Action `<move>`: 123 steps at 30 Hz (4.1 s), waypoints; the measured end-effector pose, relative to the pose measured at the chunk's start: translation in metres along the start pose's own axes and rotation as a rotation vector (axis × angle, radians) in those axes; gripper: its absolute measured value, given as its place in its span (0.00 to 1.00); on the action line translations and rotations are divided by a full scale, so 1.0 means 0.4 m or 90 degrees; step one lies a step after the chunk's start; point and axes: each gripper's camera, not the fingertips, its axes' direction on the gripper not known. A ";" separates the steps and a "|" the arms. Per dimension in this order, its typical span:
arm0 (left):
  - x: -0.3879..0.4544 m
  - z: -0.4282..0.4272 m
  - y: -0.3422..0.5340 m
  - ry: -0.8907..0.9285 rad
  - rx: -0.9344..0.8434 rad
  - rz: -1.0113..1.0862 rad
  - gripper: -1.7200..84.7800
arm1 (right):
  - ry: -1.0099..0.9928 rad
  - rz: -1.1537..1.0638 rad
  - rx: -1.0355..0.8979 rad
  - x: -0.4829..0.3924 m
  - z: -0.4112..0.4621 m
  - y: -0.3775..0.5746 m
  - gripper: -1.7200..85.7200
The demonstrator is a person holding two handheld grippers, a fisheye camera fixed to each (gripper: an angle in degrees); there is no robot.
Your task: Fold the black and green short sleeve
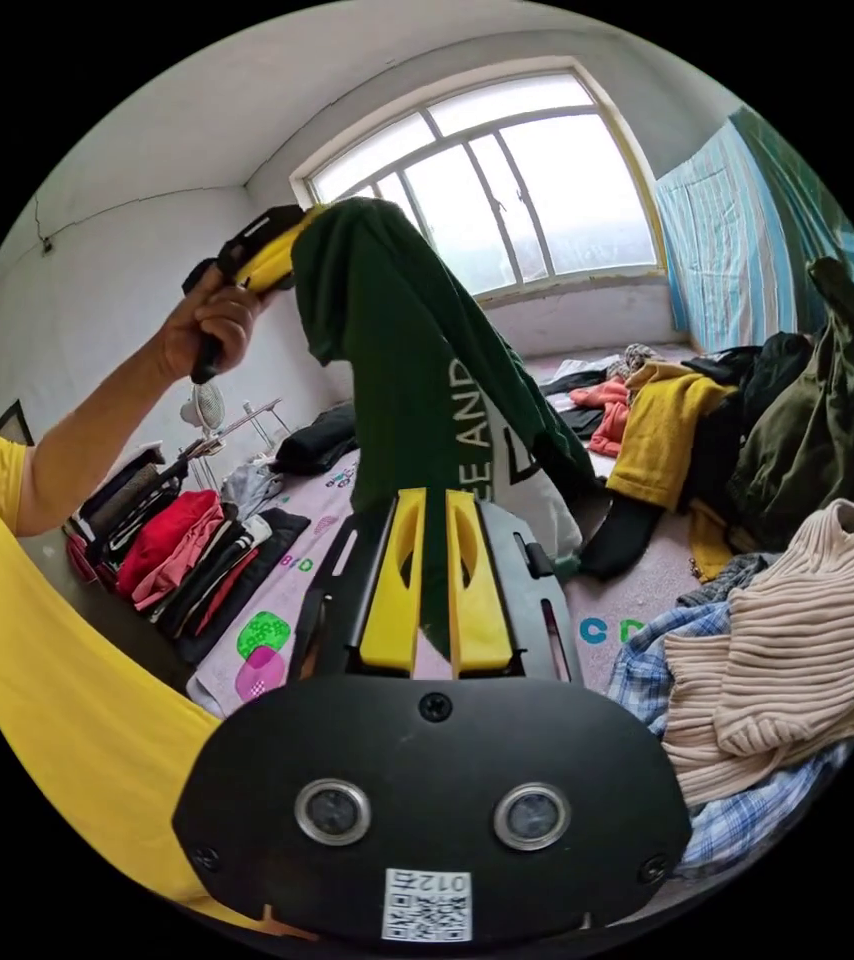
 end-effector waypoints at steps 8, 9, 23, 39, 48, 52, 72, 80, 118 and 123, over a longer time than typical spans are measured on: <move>0.233 -0.146 0.054 -0.035 -0.050 0.103 0.02 | 0.071 -0.228 0.144 -0.512 -0.099 -0.176 0.12; 0.247 -0.149 0.061 -0.037 -0.057 0.112 0.02 | 0.069 -0.245 0.149 -0.544 -0.104 -0.190 0.12; 0.451 -0.203 0.177 -0.053 -0.156 0.239 0.02 | 0.011 -0.508 0.114 -1.133 -0.071 -0.342 0.14; 0.407 -0.357 0.321 -0.219 -0.021 0.174 0.07 | -0.176 -0.375 -0.042 -1.176 0.064 -0.468 0.04; 0.127 -0.253 0.672 -0.198 -0.071 -0.041 0.16 | -0.265 -0.283 0.051 -1.056 -0.076 -0.583 0.03; 0.100 -0.192 0.716 -0.206 -0.092 -0.021 0.18 | -0.302 -0.274 0.057 -1.024 -0.113 -0.620 0.03; 0.133 -0.208 0.636 0.012 -0.152 0.111 0.18 | -0.382 -0.200 0.107 -0.707 -0.356 -0.698 0.03; 0.096 -0.330 0.560 -0.031 -0.079 0.124 0.03 | -0.289 -0.164 0.118 -0.525 -0.415 -0.745 0.04; -0.536 -0.513 0.812 -0.366 -0.509 -0.292 0.02 | -0.214 0.463 -0.454 0.682 0.260 -0.076 0.04; -0.568 -0.463 0.874 -0.361 -0.534 -0.293 0.02 | -0.075 0.373 -0.528 0.683 0.278 -0.035 0.04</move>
